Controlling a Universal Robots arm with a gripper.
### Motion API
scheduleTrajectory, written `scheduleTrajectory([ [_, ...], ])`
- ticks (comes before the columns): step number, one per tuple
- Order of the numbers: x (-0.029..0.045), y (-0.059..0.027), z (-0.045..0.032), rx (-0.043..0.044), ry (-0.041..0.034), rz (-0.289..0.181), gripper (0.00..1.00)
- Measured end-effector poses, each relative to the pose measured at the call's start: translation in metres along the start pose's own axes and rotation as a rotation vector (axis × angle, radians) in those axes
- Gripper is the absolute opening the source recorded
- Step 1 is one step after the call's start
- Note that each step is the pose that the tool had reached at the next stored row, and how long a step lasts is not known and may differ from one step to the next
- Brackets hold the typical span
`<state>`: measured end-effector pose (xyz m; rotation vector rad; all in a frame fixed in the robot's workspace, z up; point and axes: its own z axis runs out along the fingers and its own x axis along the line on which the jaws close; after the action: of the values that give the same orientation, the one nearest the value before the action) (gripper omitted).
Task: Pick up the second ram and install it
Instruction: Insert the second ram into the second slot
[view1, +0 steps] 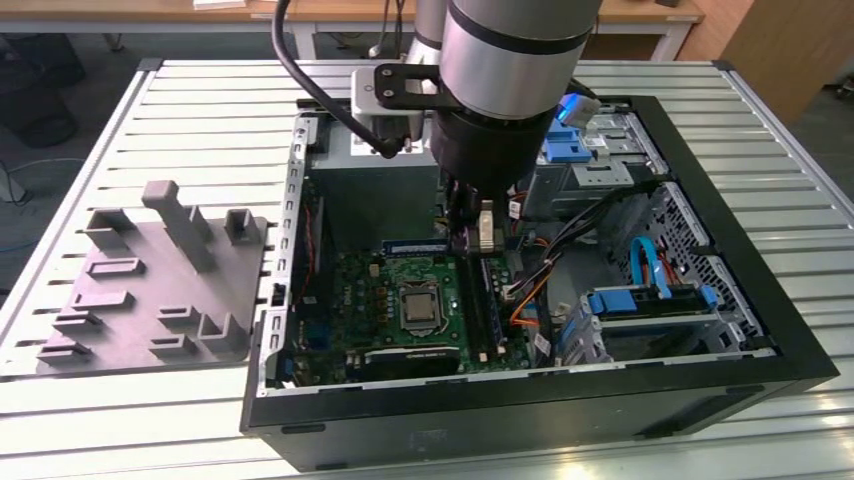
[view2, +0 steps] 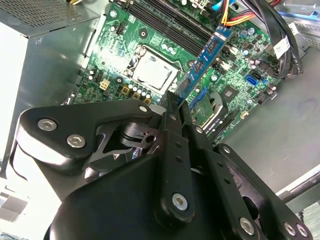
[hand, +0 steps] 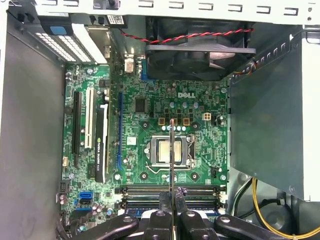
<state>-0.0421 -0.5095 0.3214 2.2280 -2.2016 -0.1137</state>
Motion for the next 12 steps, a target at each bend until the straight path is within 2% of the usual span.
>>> scheduleTrajectory([
  [4,0.0,0.0,0.0001,0.0004,-0.0006,0.008,0.14],
  [12,0.0,0.0,0.0005,0.0065,-0.0079,0.14,0.14],
])
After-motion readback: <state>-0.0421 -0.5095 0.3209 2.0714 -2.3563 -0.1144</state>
